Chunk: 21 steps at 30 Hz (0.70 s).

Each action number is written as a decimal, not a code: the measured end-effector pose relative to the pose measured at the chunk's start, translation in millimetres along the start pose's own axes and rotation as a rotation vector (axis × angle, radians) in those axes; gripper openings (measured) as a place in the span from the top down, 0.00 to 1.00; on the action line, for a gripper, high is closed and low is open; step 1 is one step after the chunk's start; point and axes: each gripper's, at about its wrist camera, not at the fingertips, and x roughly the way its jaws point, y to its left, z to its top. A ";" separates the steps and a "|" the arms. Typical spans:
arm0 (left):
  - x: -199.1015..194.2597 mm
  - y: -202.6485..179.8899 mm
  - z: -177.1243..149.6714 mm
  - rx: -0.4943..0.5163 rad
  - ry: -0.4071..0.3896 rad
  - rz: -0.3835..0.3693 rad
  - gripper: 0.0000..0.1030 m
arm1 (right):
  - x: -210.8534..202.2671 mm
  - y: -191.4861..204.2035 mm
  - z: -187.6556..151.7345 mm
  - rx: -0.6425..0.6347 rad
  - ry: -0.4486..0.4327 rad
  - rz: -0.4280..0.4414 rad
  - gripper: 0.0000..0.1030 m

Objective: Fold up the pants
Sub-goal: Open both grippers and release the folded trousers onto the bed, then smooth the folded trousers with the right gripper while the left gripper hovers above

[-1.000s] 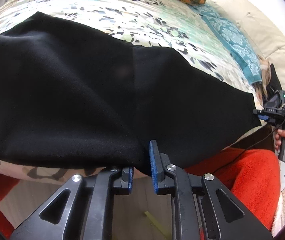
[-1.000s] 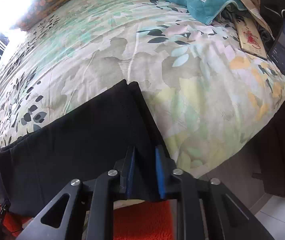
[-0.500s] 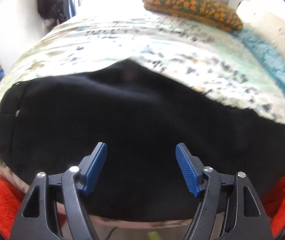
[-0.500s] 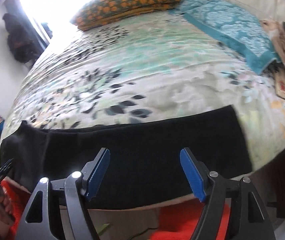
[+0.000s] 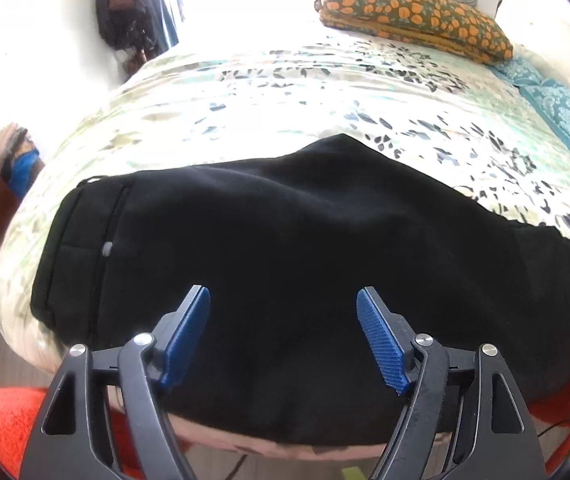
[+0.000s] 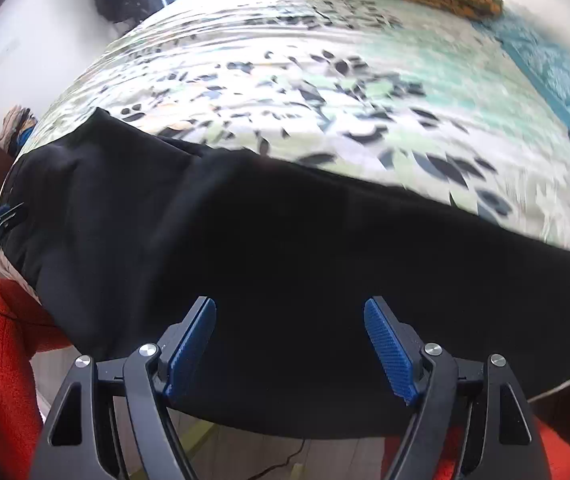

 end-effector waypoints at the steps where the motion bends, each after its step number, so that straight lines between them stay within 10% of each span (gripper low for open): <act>1: 7.9 3.4 -1.0 0.013 0.016 0.028 0.24 | 0.5 11.9 5.1 -0.037 -0.011 -0.008 0.24; 8: 7.0 54.2 -13.0 -0.098 0.123 0.189 0.23 | 38.9 34.6 -17.0 -0.103 0.021 -0.020 0.07; 12: -10.8 73.5 -4.3 -0.215 0.027 0.102 0.24 | 30.3 29.3 -13.9 -0.096 0.061 0.018 0.06; 17: -6.7 45.4 13.8 -0.147 -0.056 -0.124 0.22 | 2.5 19.9 57.6 0.080 -0.034 0.285 0.07; 21: 36.3 37.1 4.4 -0.080 0.108 -0.074 0.24 | 12.1 38.1 141.2 0.173 -0.029 0.539 0.06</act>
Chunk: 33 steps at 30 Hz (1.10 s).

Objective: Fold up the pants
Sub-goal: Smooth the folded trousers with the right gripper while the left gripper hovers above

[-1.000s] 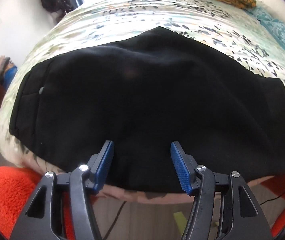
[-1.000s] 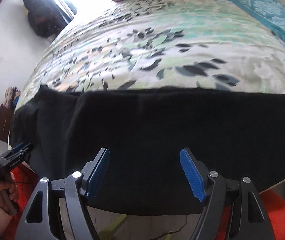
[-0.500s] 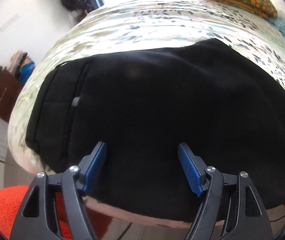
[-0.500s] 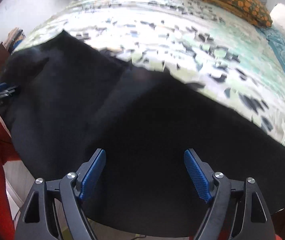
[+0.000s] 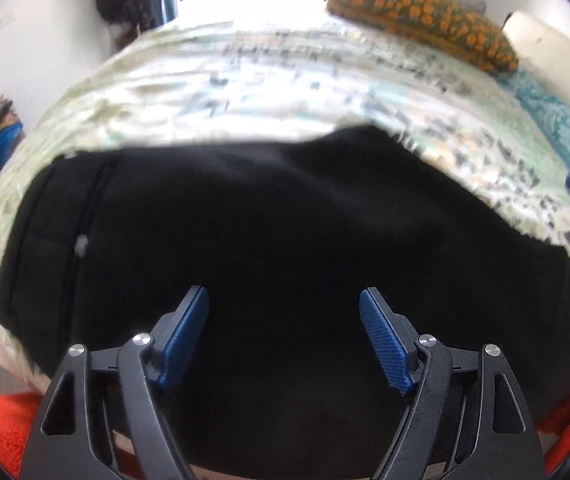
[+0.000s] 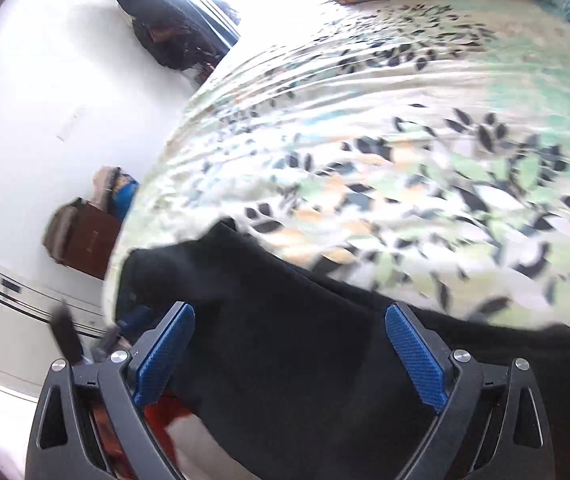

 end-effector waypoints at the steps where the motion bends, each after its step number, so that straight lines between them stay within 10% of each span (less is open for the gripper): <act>1: 3.3 2.9 -5.8 0.003 0.002 0.007 0.23 | 13.2 7.0 15.0 0.025 0.022 0.060 0.06; 10: -1.0 -0.8 -13.1 0.030 -0.008 0.065 0.23 | 197.5 41.5 73.6 0.153 0.486 0.335 0.07; 14: 1.3 -4.4 -12.4 0.029 -0.015 0.085 0.22 | 237.4 72.6 76.6 0.106 0.559 0.481 0.07; 19: -0.3 -1.5 -13.0 0.033 -0.011 0.070 0.22 | 252.4 57.9 101.2 0.150 0.457 0.305 0.12; 24: -15.0 0.6 -13.5 -0.008 -0.040 0.088 0.24 | 159.5 57.1 126.8 -0.058 0.226 0.037 0.12; 28: -46.5 -16.2 -13.8 0.040 -0.172 0.012 0.24 | 63.5 59.2 69.4 -0.293 0.089 -0.267 0.10; 33: -52.3 -86.3 -38.7 0.334 -0.190 -0.100 0.24 | -12.7 6.3 -65.5 -0.228 0.025 -0.501 0.06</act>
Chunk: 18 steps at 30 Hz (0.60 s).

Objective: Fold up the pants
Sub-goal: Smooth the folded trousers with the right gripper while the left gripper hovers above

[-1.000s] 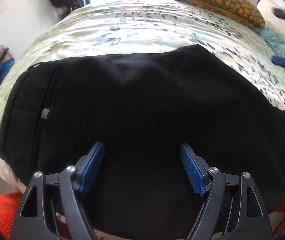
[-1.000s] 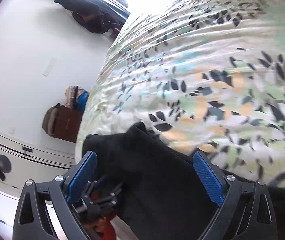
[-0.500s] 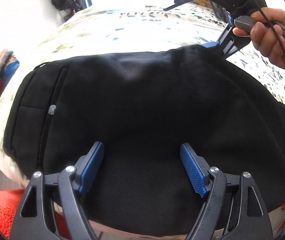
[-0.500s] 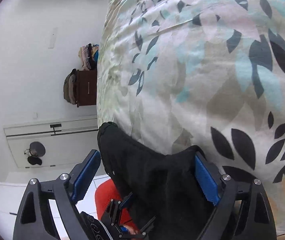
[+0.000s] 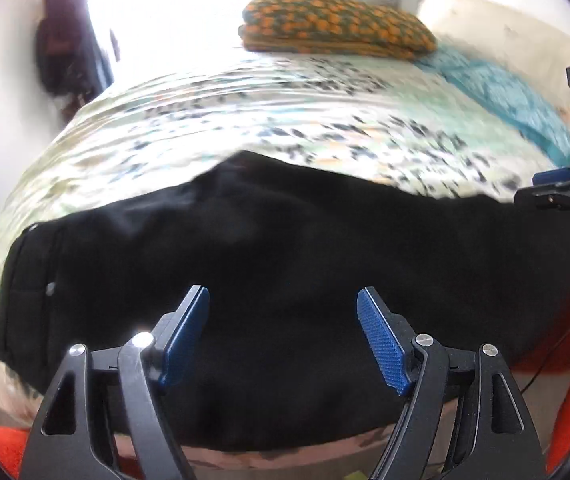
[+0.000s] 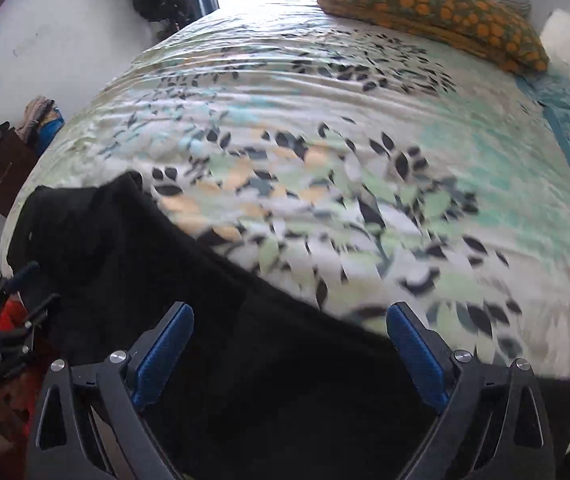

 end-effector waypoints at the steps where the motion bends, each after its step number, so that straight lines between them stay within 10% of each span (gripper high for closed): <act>1: 10.9 -16.4 -4.5 0.078 0.044 0.040 0.23 | 0.8 -10.6 -28.8 0.027 0.021 -0.005 0.06; 5: 46.8 -9.7 -7.6 -0.011 0.142 0.122 0.01 | 50.4 -37.1 -82.8 0.096 0.140 -0.069 0.00; 10: 24.3 44.0 -8.1 -0.260 0.133 0.160 0.12 | 44.0 -65.3 -54.0 0.226 0.032 -0.107 0.03; 14: -0.7 47.6 -6.2 -0.316 0.030 0.074 0.12 | 14.0 -38.6 -32.3 0.171 -0.034 0.151 0.02; 18: 16.3 23.0 -12.1 -0.189 0.075 0.077 0.12 | 51.3 -17.7 -10.6 0.352 0.087 0.682 0.04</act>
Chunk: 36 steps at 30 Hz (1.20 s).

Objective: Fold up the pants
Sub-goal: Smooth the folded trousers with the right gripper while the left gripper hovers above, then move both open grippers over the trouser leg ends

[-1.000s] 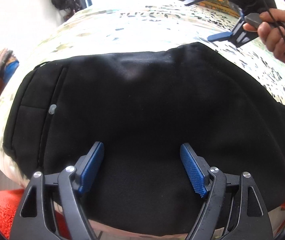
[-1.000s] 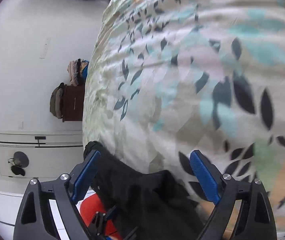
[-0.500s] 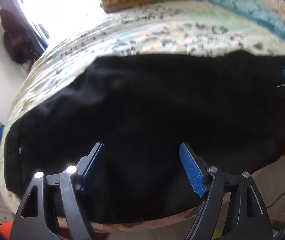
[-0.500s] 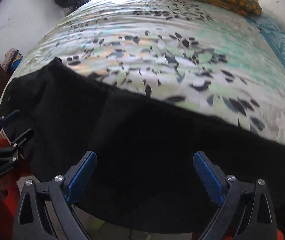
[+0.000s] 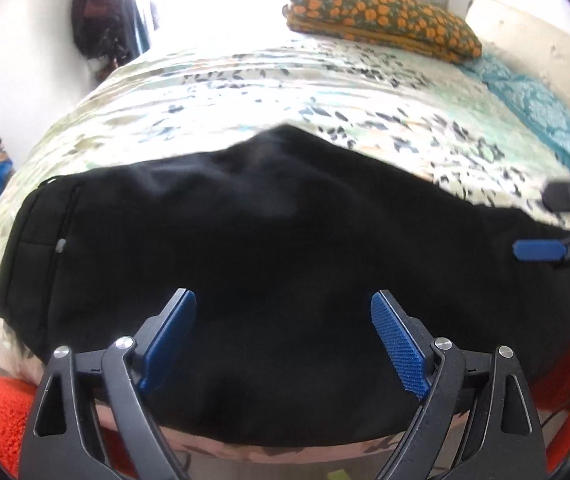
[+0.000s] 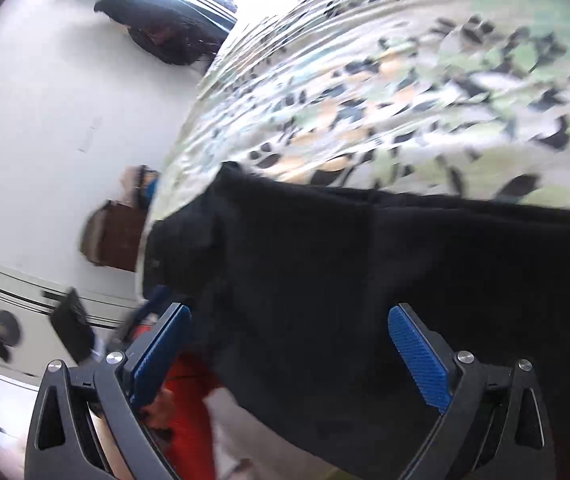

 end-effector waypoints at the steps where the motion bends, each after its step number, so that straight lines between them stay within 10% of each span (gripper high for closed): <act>1: 6.9 -4.5 0.3 0.016 0.033 0.019 0.12 | 17.3 -4.7 9.4 0.035 0.050 0.046 0.05; 4: 10.1 11.6 -8.5 -0.031 0.060 0.017 0.11 | 46.1 -24.6 42.2 0.054 0.047 -0.098 0.28; 10: -11.0 17.2 2.9 -0.057 -0.014 -0.008 0.13 | 4.8 -4.7 78.4 -0.024 -0.094 -0.186 0.22; 16: -19.7 -31.8 -4.3 0.143 -0.058 -0.160 0.13 | 24.6 9.3 12.3 -0.110 0.148 -0.256 0.22; 22: 2.3 -67.4 -15.7 0.282 0.005 -0.086 0.13 | -18.6 -2.6 -45.8 -0.106 -0.059 -0.374 0.18; 36: -10.7 -49.2 -6.1 0.120 -0.016 -0.023 0.09 | -108.7 -69.1 -74.7 -0.027 -0.248 -0.697 0.17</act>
